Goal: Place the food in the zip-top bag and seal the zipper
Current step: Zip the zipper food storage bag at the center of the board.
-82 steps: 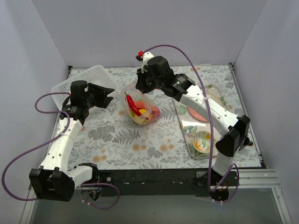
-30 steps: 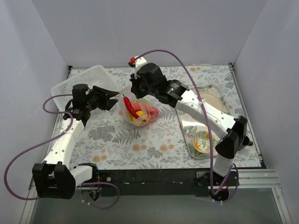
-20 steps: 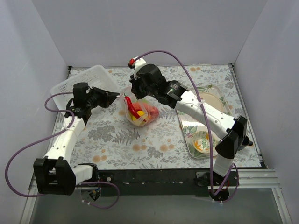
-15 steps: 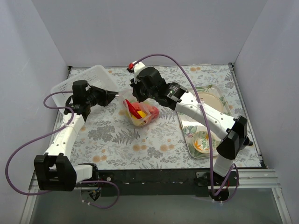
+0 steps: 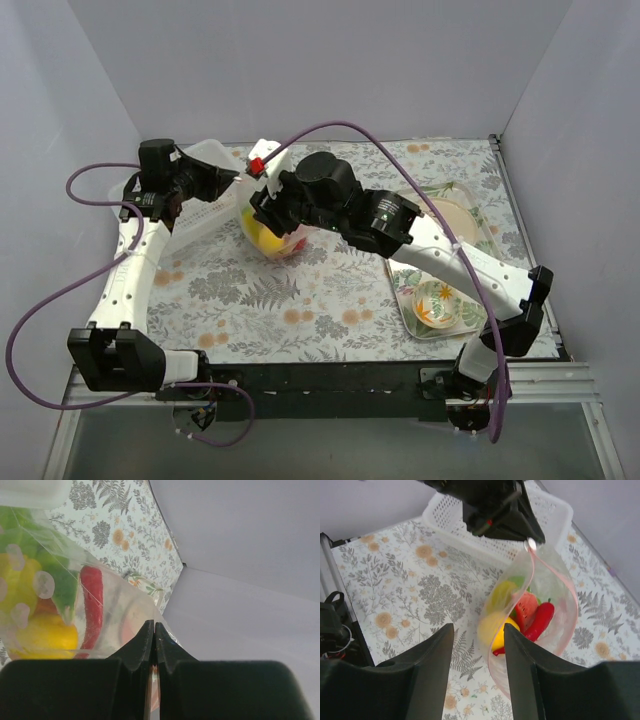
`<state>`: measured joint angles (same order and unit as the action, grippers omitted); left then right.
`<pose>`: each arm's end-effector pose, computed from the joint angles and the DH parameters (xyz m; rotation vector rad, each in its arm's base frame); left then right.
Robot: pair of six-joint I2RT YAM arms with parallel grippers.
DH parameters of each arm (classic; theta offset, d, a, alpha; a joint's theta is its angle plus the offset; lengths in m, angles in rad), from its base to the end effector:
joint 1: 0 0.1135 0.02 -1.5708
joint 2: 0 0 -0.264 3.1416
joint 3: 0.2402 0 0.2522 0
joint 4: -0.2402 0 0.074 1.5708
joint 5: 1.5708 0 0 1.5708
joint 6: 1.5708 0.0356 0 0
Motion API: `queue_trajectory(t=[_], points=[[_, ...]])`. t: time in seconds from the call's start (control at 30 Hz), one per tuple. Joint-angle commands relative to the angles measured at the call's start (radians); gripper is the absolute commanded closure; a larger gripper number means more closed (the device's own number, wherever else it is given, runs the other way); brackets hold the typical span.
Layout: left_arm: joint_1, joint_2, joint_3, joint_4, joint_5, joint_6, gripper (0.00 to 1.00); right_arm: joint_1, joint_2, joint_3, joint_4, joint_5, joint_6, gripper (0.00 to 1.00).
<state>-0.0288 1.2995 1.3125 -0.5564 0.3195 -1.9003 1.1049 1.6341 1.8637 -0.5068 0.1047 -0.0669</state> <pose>0.2852 -0.0194 0.3753 -1.8425 1.6348 -1.3626 0.1681 0.3260 0.4612 -0.9836 1.6176 0.6225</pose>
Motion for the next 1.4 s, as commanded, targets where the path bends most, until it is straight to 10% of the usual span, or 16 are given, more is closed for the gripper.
queue_trajectory(t=[0.0, 1.37], points=[[0.004, -0.022, 0.042, -0.063, -0.013, 0.043, 1.00, 0.024, 0.091, 0.121, -0.003, 0.125, -0.098, 0.50], [0.004, -0.062, 0.014, -0.089, 0.067, 0.072, 1.00, 0.003, 0.056, -0.314, 0.772, -0.071, -0.548, 0.51]])
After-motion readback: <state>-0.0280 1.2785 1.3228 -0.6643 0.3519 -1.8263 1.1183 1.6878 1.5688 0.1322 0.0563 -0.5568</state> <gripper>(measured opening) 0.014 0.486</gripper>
